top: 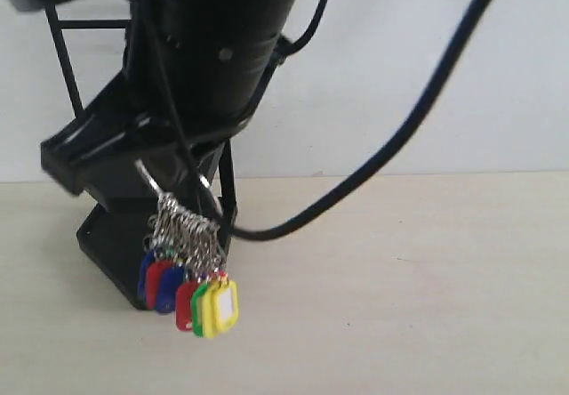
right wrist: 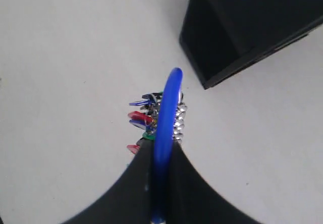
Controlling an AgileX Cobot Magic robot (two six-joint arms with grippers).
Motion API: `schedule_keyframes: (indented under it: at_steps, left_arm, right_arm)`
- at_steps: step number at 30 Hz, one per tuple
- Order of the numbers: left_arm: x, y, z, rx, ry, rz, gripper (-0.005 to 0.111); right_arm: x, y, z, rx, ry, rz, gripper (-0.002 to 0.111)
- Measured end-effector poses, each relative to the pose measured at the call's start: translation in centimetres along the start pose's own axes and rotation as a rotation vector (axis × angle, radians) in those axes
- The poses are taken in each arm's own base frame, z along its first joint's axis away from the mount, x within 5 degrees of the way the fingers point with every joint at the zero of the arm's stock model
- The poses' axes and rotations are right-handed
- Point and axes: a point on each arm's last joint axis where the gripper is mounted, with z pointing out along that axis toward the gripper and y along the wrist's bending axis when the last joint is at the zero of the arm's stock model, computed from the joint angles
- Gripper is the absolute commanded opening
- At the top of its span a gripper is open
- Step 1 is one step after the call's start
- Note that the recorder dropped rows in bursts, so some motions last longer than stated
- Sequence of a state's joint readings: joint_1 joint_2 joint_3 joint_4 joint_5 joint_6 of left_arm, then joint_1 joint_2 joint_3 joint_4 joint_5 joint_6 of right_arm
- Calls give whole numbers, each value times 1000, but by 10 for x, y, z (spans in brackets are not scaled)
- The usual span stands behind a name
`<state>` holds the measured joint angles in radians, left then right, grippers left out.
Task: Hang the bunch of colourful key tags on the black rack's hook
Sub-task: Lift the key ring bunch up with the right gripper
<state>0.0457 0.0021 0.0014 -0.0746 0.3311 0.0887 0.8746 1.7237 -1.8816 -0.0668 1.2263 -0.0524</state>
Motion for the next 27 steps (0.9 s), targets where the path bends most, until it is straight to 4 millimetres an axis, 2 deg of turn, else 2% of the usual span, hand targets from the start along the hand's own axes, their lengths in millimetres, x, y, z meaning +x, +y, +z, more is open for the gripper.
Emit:
schedule_keyframes:
  at_steps: [8, 11, 13, 16, 18, 20, 22, 25, 27]
  left_arm:
    - [0, 0, 0, 0, 0, 0, 4]
    - [0, 0, 0, 0, 0, 0, 4]
    - [0, 0, 0, 0, 0, 0, 4]
    - [0, 0, 0, 0, 0, 0, 4]
    - [0, 0, 0, 0, 0, 0, 4]
    - [0, 0, 0, 0, 0, 0, 4]
    - [0, 0, 0, 0, 0, 0, 4]
    - [0, 0, 0, 0, 0, 0, 4]
    - [0, 0, 0, 0, 0, 0, 4]
  right_arm:
    - [14, -35, -86, 320, -180, 91, 0]
    - [22, -58, -105, 424, -212, 170, 0]
    - [29, -79, -108, 461, -205, 250, 0]
    - [35, -95, -100, 364, -165, 311, 0]
    - [35, -96, -93, 299, -141, 271, 0]
    - [34, -96, -90, 292, -147, 319, 0]
    - [32, -97, -89, 296, -176, 352, 0]
    - [30, -94, -90, 269, -181, 271, 0]
    - [30, -94, -88, 264, -183, 307, 0]
